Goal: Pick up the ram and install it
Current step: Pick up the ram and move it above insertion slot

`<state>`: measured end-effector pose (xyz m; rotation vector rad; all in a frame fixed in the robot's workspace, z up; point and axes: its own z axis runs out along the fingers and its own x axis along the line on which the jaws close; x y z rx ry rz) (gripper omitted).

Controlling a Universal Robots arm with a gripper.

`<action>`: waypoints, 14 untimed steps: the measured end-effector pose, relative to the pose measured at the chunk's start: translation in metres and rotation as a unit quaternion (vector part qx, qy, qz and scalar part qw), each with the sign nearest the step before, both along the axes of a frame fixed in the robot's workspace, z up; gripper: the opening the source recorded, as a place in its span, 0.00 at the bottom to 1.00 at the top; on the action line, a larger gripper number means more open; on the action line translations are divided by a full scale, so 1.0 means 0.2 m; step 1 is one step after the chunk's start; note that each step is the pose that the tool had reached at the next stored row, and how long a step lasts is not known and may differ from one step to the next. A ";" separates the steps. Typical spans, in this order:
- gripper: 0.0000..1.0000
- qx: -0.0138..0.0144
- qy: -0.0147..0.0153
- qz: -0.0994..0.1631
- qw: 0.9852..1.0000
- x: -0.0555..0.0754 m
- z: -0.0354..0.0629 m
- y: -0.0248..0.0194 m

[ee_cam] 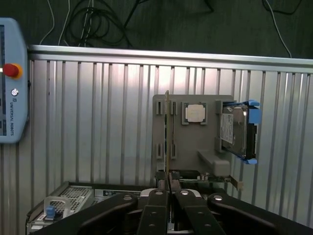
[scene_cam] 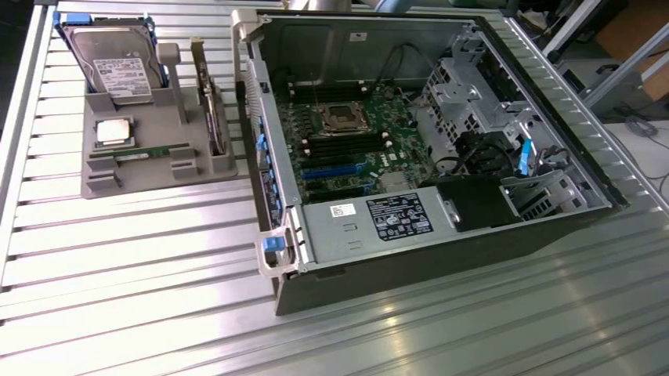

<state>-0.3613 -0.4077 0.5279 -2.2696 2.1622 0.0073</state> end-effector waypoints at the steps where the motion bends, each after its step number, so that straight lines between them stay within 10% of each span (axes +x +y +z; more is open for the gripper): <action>1: 0.12 0.000 0.000 0.000 1.000 0.00 0.007 0.000; 14: 0.12 0.000 0.002 0.000 1.000 0.01 0.094 0.000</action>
